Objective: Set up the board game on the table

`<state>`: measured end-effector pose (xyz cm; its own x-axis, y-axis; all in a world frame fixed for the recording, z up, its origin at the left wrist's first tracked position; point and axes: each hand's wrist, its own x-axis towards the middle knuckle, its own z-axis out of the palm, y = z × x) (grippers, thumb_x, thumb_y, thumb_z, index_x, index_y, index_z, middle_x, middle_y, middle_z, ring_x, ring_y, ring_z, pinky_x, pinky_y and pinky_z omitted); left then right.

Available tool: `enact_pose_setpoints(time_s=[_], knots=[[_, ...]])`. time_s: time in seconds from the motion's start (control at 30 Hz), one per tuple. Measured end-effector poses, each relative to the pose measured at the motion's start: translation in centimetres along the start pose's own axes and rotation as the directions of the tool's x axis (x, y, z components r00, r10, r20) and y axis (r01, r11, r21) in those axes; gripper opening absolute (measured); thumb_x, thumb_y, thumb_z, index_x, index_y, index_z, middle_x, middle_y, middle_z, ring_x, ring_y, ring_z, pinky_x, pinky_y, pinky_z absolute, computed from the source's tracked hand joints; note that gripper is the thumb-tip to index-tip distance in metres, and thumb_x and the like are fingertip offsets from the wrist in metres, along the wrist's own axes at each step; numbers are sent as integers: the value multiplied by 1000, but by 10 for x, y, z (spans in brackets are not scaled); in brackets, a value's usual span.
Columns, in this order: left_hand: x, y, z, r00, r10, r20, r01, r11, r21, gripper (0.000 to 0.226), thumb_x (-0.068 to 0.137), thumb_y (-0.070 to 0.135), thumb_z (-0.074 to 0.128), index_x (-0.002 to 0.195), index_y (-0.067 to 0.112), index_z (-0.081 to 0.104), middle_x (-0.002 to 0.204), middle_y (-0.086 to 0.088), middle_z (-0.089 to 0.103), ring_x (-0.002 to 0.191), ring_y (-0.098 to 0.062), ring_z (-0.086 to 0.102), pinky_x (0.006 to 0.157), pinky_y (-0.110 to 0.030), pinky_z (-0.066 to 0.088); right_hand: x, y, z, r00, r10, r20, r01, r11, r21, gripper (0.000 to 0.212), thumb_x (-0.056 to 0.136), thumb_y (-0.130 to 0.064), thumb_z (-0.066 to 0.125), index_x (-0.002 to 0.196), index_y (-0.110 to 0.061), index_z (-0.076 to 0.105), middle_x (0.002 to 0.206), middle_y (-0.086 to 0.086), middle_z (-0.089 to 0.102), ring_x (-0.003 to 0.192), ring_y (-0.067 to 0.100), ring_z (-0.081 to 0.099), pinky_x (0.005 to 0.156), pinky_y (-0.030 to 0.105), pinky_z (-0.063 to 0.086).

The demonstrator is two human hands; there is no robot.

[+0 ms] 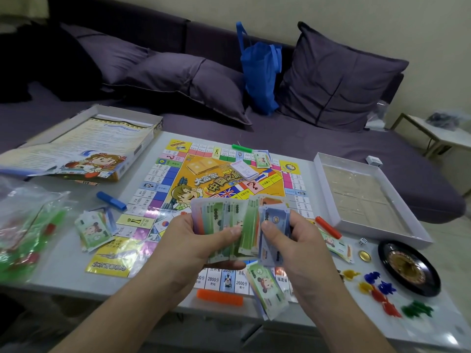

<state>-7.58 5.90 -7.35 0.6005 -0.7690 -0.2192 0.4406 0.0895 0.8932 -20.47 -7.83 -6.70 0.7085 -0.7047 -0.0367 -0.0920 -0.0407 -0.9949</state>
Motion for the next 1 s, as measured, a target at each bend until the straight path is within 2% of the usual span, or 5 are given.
enact_pose_setpoints(time_s=[0.33, 0.53, 0.67, 0.8, 1.0], knots=[[-1, -2, 4, 999, -25, -23, 25, 999, 27, 35, 78, 5, 80, 112, -1, 72, 99, -21, 79, 87, -40, 78, 61, -44, 66, 0, 8, 6, 999, 10, 50, -9, 1000, -27, 14, 100, -16, 68, 106, -23, 78, 96, 4, 79, 86, 22, 76, 67, 33, 63], [-2, -1, 3, 996, -87, 28, 89, 992, -88, 21, 96, 3, 64, 115, -4, 69, 106, -25, 77, 94, -41, 77, 68, -50, 66, 2, 11, 6, 999, 26, 27, -26, 1000, -12, 16, 102, -11, 65, 102, -22, 78, 93, 6, 78, 82, 21, 76, 62, 32, 60], [-2, -1, 1, 998, -56, 43, 56, 998, -16, 20, 96, 2, 63, 115, -3, 70, 106, -21, 78, 95, -39, 77, 66, -48, 66, 4, 9, -2, 1000, 6, 16, -5, 999, -43, 17, 103, -13, 64, 101, -22, 78, 93, 7, 79, 85, 27, 76, 63, 32, 61], [-2, -2, 0, 999, -34, 12, 33, 998, 46, 17, 95, 3, 67, 111, 0, 73, 103, -19, 79, 92, -39, 78, 63, -47, 66, 5, 10, -7, 1000, -8, 7, 9, 994, -107, 20, 103, -12, 64, 100, -25, 78, 95, 7, 79, 90, 30, 76, 73, 49, 65], [-2, -3, 1, 1000, -20, 3, 20, 995, 97, 14, 94, 4, 69, 107, 3, 74, 100, -17, 80, 89, -37, 79, 62, -45, 66, 5, 11, -9, 999, -46, 16, 49, 982, -182, 21, 102, -12, 65, 101, -30, 77, 91, 1, 78, 87, 23, 74, 70, 41, 65]])
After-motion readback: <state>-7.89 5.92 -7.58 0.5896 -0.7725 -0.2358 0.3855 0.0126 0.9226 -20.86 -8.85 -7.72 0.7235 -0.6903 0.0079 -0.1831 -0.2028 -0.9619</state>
